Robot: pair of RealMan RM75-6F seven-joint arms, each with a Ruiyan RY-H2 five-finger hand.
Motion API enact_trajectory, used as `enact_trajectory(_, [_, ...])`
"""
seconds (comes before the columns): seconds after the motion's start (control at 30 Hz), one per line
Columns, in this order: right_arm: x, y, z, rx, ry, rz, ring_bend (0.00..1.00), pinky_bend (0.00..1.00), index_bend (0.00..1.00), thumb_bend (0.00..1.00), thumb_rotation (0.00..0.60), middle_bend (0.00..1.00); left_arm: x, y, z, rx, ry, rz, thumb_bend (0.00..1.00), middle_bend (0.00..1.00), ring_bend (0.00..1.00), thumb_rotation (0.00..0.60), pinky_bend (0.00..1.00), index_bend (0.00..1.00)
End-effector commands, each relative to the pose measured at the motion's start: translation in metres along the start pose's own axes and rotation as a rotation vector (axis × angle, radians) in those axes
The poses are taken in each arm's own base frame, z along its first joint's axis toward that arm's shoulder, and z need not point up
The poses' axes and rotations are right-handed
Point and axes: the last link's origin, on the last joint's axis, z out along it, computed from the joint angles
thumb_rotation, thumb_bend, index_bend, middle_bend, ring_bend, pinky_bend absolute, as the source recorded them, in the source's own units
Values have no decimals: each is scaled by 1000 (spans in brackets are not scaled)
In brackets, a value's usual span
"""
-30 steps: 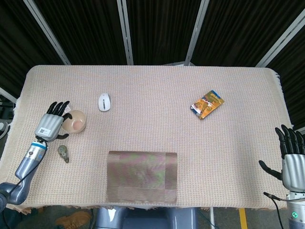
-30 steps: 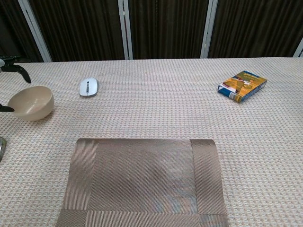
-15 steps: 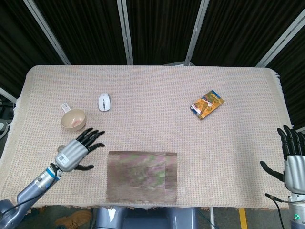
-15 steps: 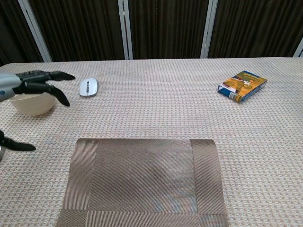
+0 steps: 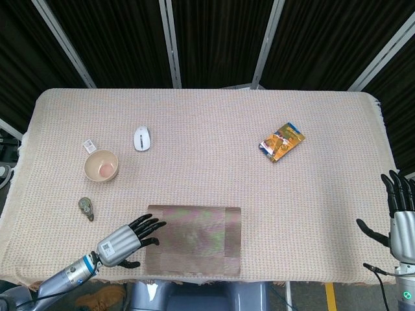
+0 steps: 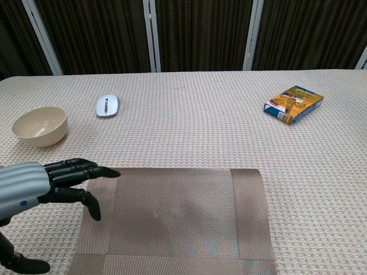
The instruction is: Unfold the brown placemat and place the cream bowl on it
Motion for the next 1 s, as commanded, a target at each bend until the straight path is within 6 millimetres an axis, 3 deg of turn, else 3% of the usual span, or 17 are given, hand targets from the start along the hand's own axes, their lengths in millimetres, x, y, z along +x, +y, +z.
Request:
enact_trajectory(0.03, [0,0,0,0,0,0,0,0,0,0,600,0,-14,0,0,-3,-11,-17,10,0,0,600,0,320])
enact_trajectory(0.33, [0,1,1,-3,-1,0,0,0,0,0,600,0,-31,6,2,-40,-11,-42,9,0,0,600,0,334])
enact_trajectory(1.0, [1,2,1,-5,1,1,0,0,0,0,600,0,-43,2,6,-41,-10,7,10,0,0,600,0,339])
